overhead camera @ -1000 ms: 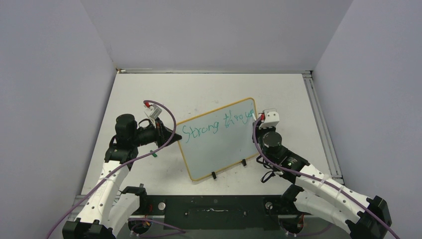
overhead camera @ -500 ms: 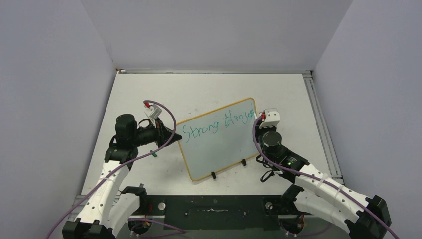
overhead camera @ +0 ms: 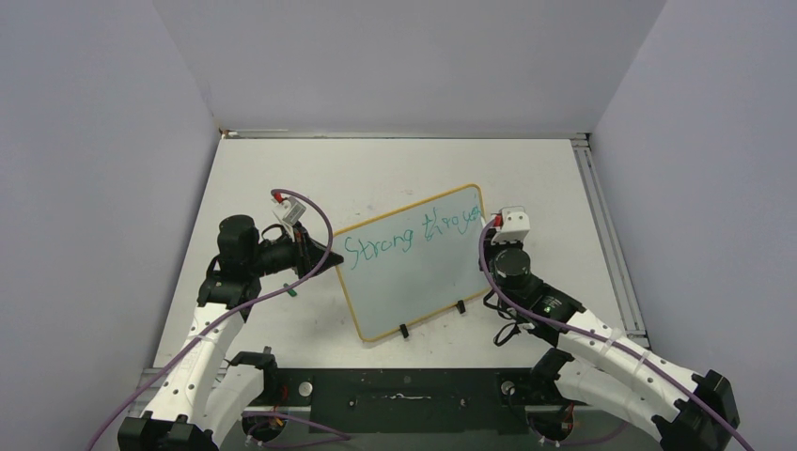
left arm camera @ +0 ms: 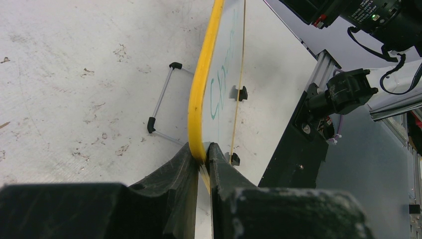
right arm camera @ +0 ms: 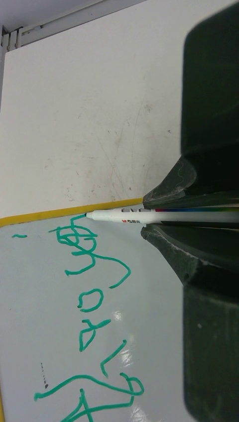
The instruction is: Write a sentence on the whiteboard
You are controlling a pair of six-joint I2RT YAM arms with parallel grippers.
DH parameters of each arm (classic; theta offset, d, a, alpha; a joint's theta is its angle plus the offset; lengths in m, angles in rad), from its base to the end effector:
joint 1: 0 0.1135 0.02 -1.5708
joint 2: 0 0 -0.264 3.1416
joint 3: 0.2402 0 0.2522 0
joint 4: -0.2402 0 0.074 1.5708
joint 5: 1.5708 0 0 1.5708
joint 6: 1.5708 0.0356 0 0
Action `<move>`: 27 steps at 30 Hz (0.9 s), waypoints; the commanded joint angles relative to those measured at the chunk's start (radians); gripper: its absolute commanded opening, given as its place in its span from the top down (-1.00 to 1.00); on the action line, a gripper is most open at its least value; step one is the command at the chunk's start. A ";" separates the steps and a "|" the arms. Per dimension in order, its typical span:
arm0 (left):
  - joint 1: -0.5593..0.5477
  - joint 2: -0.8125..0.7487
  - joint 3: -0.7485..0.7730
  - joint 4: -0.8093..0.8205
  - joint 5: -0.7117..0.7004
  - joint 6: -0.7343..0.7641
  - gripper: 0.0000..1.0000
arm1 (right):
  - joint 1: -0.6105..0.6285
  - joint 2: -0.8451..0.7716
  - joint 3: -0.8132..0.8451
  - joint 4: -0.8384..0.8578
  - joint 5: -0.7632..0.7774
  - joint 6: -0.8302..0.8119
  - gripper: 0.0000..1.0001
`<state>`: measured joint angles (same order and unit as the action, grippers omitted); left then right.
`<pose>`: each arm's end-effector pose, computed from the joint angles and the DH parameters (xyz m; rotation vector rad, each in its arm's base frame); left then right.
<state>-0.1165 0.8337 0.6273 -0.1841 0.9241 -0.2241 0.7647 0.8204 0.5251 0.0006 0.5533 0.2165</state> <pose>0.1783 -0.0495 0.2812 0.5187 1.8878 -1.1223 0.1512 0.1191 0.2624 -0.1214 1.8200 0.1766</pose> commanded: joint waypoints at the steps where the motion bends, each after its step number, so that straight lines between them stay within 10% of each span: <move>1: -0.005 -0.015 0.007 0.035 -0.011 0.032 1.00 | -0.007 -0.020 -0.006 -0.047 -0.011 0.052 0.89; 27: -0.004 -0.018 0.013 0.027 -0.030 0.041 1.00 | -0.004 -0.193 0.071 -0.110 -0.154 0.037 0.89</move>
<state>-0.1184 0.8322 0.6273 -0.1844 0.9199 -0.2230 0.7647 0.6701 0.5297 -0.0952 0.4614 0.2508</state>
